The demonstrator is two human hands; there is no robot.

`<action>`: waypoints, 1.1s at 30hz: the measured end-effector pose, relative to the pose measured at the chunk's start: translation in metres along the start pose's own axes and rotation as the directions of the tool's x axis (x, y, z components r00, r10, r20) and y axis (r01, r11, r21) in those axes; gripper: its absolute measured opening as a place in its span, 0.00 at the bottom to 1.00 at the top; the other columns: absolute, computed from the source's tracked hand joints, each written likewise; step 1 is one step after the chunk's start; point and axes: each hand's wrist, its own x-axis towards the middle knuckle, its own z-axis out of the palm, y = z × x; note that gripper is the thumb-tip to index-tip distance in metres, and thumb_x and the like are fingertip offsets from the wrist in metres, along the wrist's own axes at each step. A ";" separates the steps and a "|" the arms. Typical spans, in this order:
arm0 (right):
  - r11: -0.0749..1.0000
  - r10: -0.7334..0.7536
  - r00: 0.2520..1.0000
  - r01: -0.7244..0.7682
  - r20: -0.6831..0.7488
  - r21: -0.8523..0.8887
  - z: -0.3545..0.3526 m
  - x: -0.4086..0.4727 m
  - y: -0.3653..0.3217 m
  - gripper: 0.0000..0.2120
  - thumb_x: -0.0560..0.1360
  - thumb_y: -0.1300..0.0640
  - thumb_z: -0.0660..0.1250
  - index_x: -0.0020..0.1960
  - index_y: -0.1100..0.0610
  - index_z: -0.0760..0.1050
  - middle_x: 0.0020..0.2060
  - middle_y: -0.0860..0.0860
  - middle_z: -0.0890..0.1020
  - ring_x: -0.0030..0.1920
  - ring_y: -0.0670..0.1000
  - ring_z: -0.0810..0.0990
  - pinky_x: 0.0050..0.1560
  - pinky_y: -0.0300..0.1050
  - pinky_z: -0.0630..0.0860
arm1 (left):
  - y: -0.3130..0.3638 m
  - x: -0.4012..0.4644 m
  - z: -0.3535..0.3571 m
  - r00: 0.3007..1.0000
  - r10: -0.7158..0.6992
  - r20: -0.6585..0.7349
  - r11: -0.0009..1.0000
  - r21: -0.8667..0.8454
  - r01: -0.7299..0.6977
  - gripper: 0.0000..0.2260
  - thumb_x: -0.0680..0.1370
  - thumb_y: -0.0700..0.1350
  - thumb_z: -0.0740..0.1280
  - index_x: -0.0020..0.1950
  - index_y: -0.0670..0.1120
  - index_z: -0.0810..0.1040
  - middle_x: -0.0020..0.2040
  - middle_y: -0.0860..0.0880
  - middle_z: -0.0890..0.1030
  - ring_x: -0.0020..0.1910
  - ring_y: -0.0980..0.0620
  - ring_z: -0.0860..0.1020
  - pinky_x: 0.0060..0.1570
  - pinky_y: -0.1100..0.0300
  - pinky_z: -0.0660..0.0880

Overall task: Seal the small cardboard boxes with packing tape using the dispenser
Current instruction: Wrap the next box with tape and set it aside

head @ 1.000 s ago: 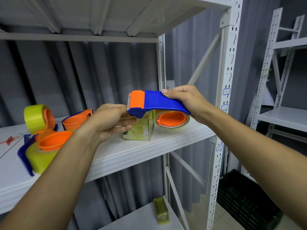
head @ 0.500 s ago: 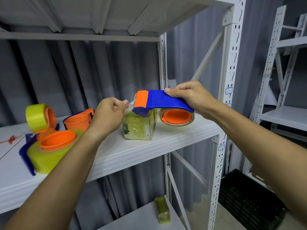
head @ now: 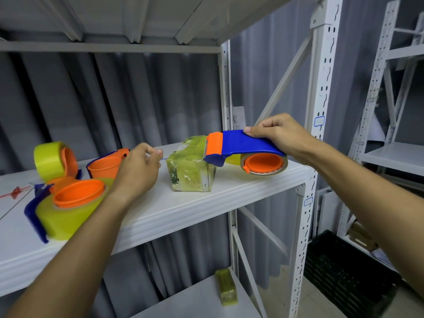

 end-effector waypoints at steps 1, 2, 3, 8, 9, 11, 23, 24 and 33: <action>1.000 0.001 1.000 0.000 0.006 -0.008 0.000 0.000 0.000 0.17 0.76 0.45 0.72 0.36 0.57 0.82 0.32 0.53 0.83 0.34 0.51 0.81 0.41 0.48 0.76 | -0.002 0.000 0.000 1.000 -0.006 0.015 1.000 0.004 0.006 0.10 0.83 0.53 0.62 0.49 0.48 0.76 0.43 0.53 0.81 0.45 0.54 0.79 0.45 0.54 0.71; 1.000 0.003 1.000 -0.003 0.007 -0.011 0.000 0.000 0.000 0.17 0.76 0.45 0.72 0.38 0.58 0.82 0.33 0.54 0.83 0.35 0.51 0.81 0.42 0.48 0.76 | -0.003 0.000 0.001 1.000 -0.007 0.027 1.000 0.008 0.007 0.10 0.83 0.53 0.62 0.48 0.49 0.76 0.44 0.53 0.81 0.45 0.56 0.78 0.45 0.54 0.71; 1.000 0.007 1.000 -0.007 0.003 -0.012 0.000 0.001 0.001 0.17 0.76 0.45 0.72 0.39 0.59 0.82 0.33 0.54 0.84 0.35 0.52 0.81 0.42 0.49 0.76 | -0.004 0.001 0.002 0.999 -0.006 0.033 1.000 0.010 0.005 0.10 0.83 0.53 0.62 0.48 0.50 0.75 0.44 0.53 0.81 0.45 0.57 0.78 0.45 0.55 0.71; 0.998 0.038 0.999 -0.038 -0.008 -0.048 -0.002 0.005 0.003 0.19 0.76 0.44 0.72 0.40 0.60 0.82 0.32 0.52 0.84 0.34 0.50 0.82 0.41 0.47 0.76 | -0.005 0.006 0.007 0.998 -0.033 0.062 0.999 0.024 0.031 0.09 0.84 0.53 0.61 0.47 0.52 0.74 0.43 0.60 0.79 0.41 0.65 0.76 0.40 0.60 0.69; 0.998 0.048 0.999 -0.048 -0.006 -0.048 -0.002 0.006 0.004 0.19 0.75 0.43 0.72 0.40 0.61 0.82 0.33 0.53 0.84 0.35 0.51 0.82 0.42 0.48 0.76 | -0.005 0.007 0.007 0.997 -0.032 0.075 0.999 0.028 0.030 0.09 0.84 0.53 0.61 0.46 0.52 0.74 0.44 0.60 0.79 0.41 0.64 0.76 0.41 0.61 0.69; 0.997 0.071 0.997 -0.071 0.001 -0.038 0.000 0.006 0.007 0.20 0.75 0.44 0.72 0.42 0.63 0.83 0.36 0.57 0.85 0.36 0.52 0.82 0.44 0.50 0.77 | -0.007 0.010 0.009 0.992 -0.050 0.118 0.999 0.022 0.048 0.09 0.83 0.53 0.61 0.46 0.52 0.75 0.48 0.55 0.81 0.46 0.55 0.79 0.49 0.56 0.74; 0.988 0.150 0.988 -0.149 0.038 -0.032 0.004 0.011 0.006 0.15 0.77 0.46 0.71 0.42 0.58 0.83 0.34 0.49 0.85 0.37 0.50 0.82 0.45 0.47 0.78 | 0.000 0.002 0.001 0.975 0.221 -0.027 0.906 0.374 -0.195 0.10 0.80 0.47 0.68 0.60 0.48 0.78 0.57 0.46 0.78 0.56 0.43 0.77 0.56 0.52 0.72; 0.988 0.148 0.988 -0.147 0.038 -0.036 0.004 0.011 0.006 0.15 0.77 0.46 0.71 0.41 0.57 0.83 0.33 0.49 0.85 0.37 0.50 0.82 0.45 0.47 0.78 | 0.003 0.002 0.001 0.935 0.348 -0.069 0.887 0.346 -0.305 0.08 0.79 0.43 0.68 0.58 0.46 0.81 0.56 0.46 0.80 0.56 0.44 0.78 0.57 0.54 0.72; 0.987 0.153 0.988 -0.152 0.010 -0.048 0.004 0.012 0.006 0.20 0.76 0.45 0.72 0.47 0.64 0.84 0.40 0.57 0.86 0.40 0.55 0.83 0.51 0.54 0.79 | 0.003 0.016 0.015 0.911 0.391 0.134 0.915 0.053 -0.400 0.07 0.78 0.46 0.73 0.54 0.50 0.87 0.52 0.58 0.86 0.53 0.62 0.82 0.60 0.60 0.77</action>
